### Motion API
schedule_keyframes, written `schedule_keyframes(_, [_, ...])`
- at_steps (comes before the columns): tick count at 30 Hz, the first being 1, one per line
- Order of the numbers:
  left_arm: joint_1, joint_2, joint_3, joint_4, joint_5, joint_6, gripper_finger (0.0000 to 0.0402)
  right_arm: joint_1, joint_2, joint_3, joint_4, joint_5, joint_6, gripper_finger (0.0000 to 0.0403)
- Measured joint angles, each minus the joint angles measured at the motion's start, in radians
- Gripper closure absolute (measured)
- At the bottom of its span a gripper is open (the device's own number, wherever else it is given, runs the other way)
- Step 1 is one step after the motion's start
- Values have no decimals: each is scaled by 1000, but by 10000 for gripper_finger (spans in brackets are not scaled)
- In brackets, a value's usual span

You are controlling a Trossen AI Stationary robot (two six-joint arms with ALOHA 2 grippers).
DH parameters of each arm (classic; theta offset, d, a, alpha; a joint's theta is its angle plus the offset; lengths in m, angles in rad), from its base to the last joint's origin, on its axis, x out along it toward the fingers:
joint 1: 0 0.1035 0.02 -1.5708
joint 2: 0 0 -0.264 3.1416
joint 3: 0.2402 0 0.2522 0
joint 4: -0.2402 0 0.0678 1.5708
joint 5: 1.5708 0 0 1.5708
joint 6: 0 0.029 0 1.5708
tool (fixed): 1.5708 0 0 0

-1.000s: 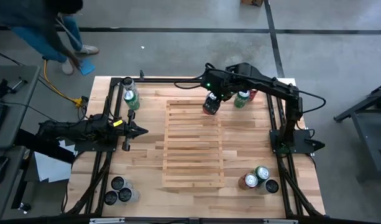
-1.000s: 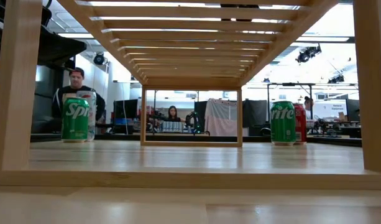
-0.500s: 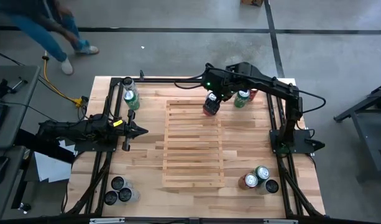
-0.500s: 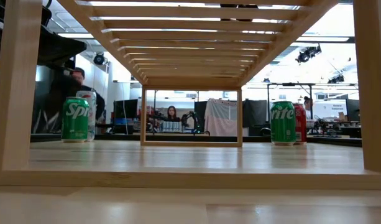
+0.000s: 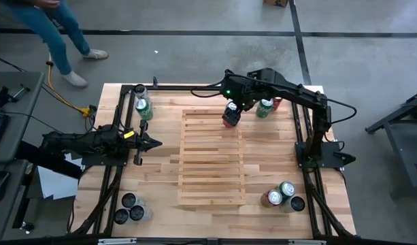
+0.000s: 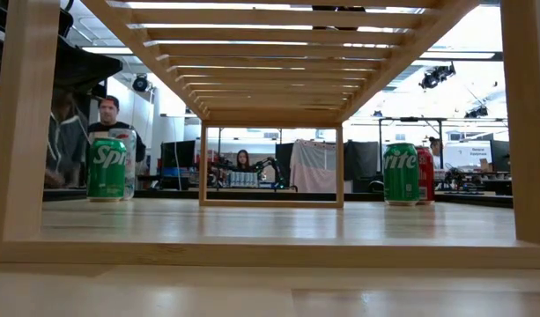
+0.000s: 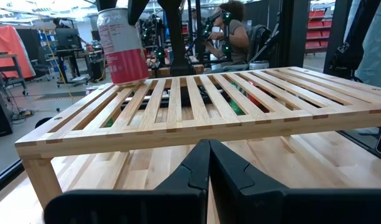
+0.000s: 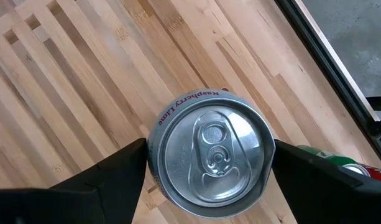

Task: Place canned beverage on shelf
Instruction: Put the pink soda can on the shelf

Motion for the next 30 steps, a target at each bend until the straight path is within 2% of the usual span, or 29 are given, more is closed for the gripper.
schedule_keyframes(24, [0, 0, 0, 0, 0, 0, 401, 0, 0, 0, 7, 8, 2, 85])
schedule_keyframes(30, [0, 0, 0, 0, 0, 0, 401, 0, 0, 0, 7, 9, 0, 58])
